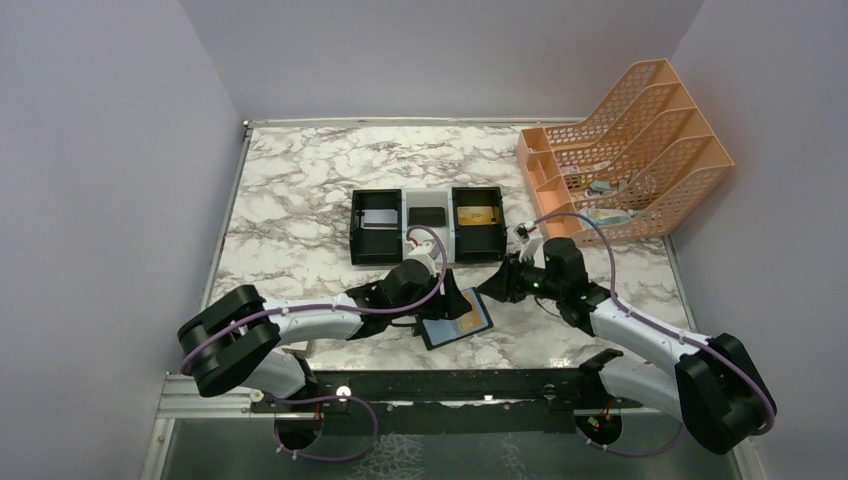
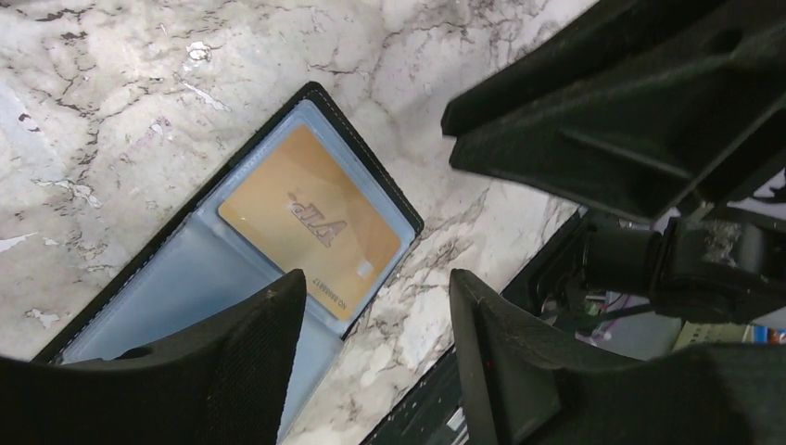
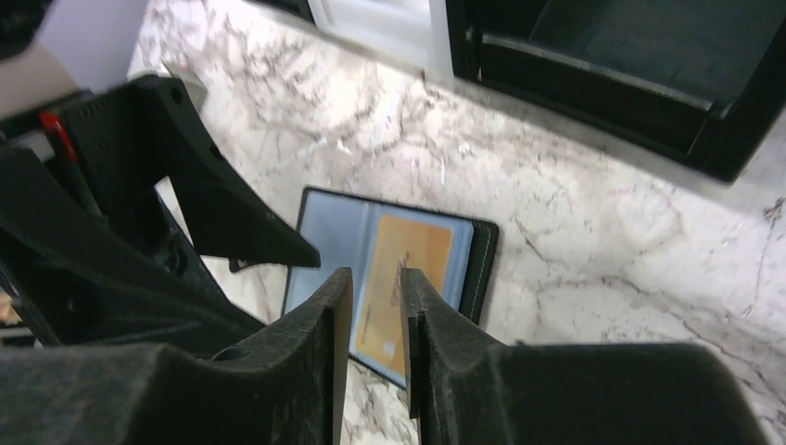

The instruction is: Take the credit cards out of the card holder

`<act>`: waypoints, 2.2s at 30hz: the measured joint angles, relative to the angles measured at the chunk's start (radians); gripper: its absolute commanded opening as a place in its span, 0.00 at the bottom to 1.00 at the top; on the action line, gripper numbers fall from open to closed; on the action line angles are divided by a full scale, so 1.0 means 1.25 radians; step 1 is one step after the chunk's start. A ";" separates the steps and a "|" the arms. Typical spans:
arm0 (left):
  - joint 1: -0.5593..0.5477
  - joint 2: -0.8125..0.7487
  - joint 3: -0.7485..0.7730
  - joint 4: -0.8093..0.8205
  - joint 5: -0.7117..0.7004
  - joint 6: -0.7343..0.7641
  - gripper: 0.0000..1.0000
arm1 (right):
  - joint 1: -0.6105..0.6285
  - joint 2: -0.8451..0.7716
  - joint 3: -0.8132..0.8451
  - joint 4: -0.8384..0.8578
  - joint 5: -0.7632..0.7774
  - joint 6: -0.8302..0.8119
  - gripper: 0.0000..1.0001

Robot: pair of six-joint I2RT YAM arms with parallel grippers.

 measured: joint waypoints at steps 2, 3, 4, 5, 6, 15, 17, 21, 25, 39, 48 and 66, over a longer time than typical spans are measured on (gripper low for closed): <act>-0.001 0.014 0.000 0.016 -0.005 -0.012 0.57 | 0.000 0.018 0.003 -0.020 -0.016 -0.006 0.22; -0.006 0.031 0.000 0.032 -0.014 -0.027 0.56 | 0.000 0.030 0.008 -0.032 -0.024 -0.011 0.22; -0.011 0.039 0.000 0.042 -0.020 -0.035 0.55 | 0.000 0.042 0.014 -0.043 -0.031 -0.014 0.22; -0.016 0.046 0.000 0.049 -0.026 -0.042 0.54 | 0.000 0.057 0.021 -0.052 -0.038 -0.018 0.22; -0.020 0.052 0.000 0.056 -0.031 -0.049 0.54 | 0.000 0.068 0.026 -0.057 -0.044 -0.021 0.22; -0.031 0.064 -0.019 0.089 -0.072 -0.085 0.52 | 0.000 0.162 0.037 -0.077 -0.068 -0.048 0.23; -0.035 0.074 -0.025 0.090 -0.078 -0.090 0.51 | 0.000 0.187 0.038 -0.081 -0.068 -0.053 0.22; -0.042 0.090 -0.032 0.090 -0.086 -0.095 0.50 | 0.000 0.231 0.039 -0.076 -0.073 -0.059 0.22; -0.045 0.090 -0.039 0.093 -0.092 -0.099 0.48 | -0.001 0.248 0.050 -0.075 -0.083 -0.059 0.22; -0.048 0.109 -0.063 0.115 -0.114 -0.135 0.34 | -0.001 0.249 0.051 -0.076 -0.083 -0.059 0.22; -0.059 0.116 -0.074 0.126 -0.152 -0.165 0.25 | -0.001 0.249 0.051 -0.076 -0.084 -0.060 0.23; -0.070 0.132 -0.072 0.157 -0.164 -0.173 0.23 | -0.001 0.249 0.051 -0.076 -0.091 -0.076 0.20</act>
